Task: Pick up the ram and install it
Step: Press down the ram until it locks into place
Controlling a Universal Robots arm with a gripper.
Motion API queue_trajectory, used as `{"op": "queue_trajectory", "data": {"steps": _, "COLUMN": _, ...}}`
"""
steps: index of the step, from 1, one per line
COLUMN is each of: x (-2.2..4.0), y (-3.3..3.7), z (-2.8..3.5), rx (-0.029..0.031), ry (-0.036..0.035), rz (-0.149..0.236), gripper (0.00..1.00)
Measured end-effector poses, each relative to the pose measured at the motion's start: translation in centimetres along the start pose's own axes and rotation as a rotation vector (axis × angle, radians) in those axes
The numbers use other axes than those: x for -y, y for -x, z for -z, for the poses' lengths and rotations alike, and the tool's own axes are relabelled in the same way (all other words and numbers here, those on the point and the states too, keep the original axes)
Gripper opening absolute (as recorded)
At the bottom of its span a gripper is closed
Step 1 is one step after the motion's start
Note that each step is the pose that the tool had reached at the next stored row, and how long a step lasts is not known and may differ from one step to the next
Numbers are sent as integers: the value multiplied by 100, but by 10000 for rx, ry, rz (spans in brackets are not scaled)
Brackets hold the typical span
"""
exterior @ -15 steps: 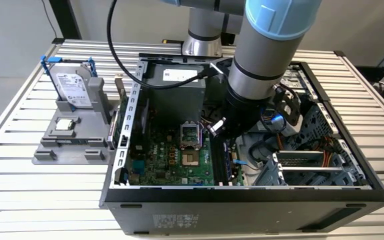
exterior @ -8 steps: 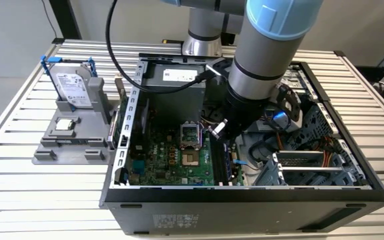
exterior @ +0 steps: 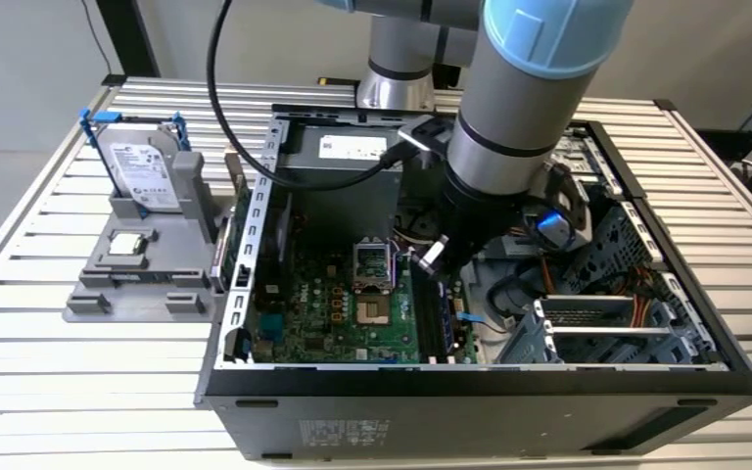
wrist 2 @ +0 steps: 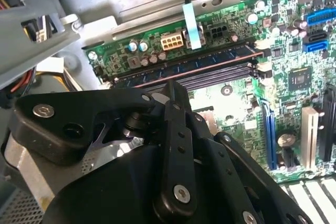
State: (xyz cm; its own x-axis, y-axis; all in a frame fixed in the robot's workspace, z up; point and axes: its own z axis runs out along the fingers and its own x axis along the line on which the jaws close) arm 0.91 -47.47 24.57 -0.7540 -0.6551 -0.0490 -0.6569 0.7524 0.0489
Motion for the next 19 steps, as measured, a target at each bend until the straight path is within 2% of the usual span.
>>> {"op": "queue_trajectory", "data": {"steps": 2, "x": -5, "y": 5, "z": 0, "rx": -3, "ry": 2, "rz": 145, "gripper": 0}}
{"op": "queue_trajectory", "data": {"steps": 9, "x": -25, "y": 21, "z": -5, "rx": 46, "ry": -39, "rz": 340, "gripper": 0}}
{"op": "queue_trajectory", "data": {"steps": 13, "x": -35, "y": 30, "z": -8, "rx": 93, "ry": -78, "rz": 555, "gripper": 0}}
{"op": "queue_trajectory", "data": {"steps": 19, "x": -39, "y": 34, "z": -9, "rx": 121, "ry": -106, "rz": 621, "gripper": 0}}
